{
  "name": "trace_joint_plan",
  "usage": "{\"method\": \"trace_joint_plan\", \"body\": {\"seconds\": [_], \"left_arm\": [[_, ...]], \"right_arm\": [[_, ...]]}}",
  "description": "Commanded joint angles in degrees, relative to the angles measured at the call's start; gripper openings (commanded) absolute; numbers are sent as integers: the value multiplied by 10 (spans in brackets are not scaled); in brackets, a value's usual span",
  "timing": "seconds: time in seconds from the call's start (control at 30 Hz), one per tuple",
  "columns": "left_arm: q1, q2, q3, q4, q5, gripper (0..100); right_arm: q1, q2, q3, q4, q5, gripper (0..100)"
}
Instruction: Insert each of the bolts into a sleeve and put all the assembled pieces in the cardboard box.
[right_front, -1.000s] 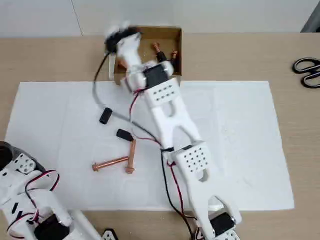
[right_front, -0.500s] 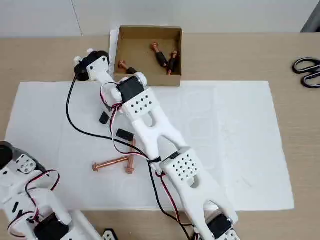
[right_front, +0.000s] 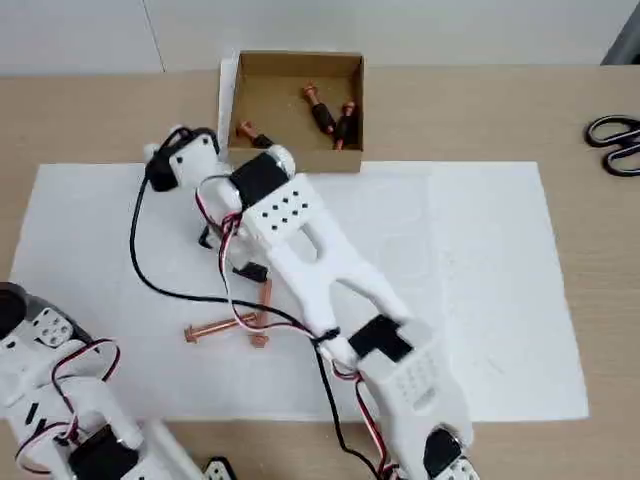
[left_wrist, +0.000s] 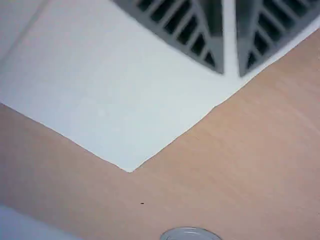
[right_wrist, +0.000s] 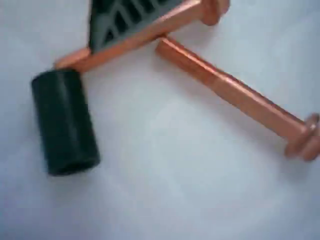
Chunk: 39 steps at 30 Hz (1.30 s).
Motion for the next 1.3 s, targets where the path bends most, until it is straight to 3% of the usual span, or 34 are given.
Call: {"method": "trace_joint_plan", "body": {"seconds": [0.0,1.27], "left_arm": [[-2,-7,-2,2,3,8],[-2,-7,-2,49,3,8]], "right_arm": [[0,-57,10,7,4,177],[-18,169,11,-90,29,175]]}}
